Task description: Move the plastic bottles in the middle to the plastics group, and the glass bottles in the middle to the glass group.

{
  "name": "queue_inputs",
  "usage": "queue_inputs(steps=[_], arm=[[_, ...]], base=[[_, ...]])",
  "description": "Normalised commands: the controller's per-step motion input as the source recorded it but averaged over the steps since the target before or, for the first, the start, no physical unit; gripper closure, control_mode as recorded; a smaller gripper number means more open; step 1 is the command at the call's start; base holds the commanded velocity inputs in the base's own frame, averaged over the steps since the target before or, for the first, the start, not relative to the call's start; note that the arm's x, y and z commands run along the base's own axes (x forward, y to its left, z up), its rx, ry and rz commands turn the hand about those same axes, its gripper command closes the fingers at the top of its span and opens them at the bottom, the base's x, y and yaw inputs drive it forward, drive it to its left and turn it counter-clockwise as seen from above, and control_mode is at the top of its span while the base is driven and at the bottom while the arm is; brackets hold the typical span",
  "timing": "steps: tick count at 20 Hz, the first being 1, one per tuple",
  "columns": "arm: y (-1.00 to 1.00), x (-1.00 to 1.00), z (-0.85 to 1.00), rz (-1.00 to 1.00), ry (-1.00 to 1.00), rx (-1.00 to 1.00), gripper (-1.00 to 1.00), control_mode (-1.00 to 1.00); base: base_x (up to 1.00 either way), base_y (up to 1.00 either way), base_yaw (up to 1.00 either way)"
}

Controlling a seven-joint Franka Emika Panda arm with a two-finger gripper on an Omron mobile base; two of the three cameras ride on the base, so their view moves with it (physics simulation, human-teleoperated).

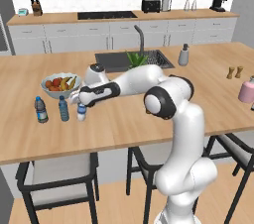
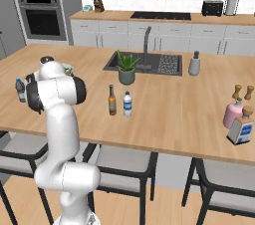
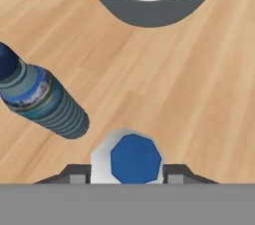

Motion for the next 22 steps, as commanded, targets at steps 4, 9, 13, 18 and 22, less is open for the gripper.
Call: queue_inputs(steps=[4,9,13,18,22], arm=[[0.29,0.10,-0.41,0.00,0.00,-0.03,1.00,-1.00],[0.03,0.06,-0.03,0.00,0.00,-0.05,1.00,-1.00],[0.00,0.04,-0.21,0.00,0.00,-0.01,1.00,-1.00],[0.00,0.00,-0.57,0.00,0.00,0.00,1.00,-1.00],[0.01,0.00,-0.26,0.00,0.00,0.00,1.00,-1.00]], base=[[0.00,0.00,0.00],[0.00,0.00,0.00],[0.00,0.00,0.00],[0.00,0.00,0.00],[0.00,0.00,0.00]])
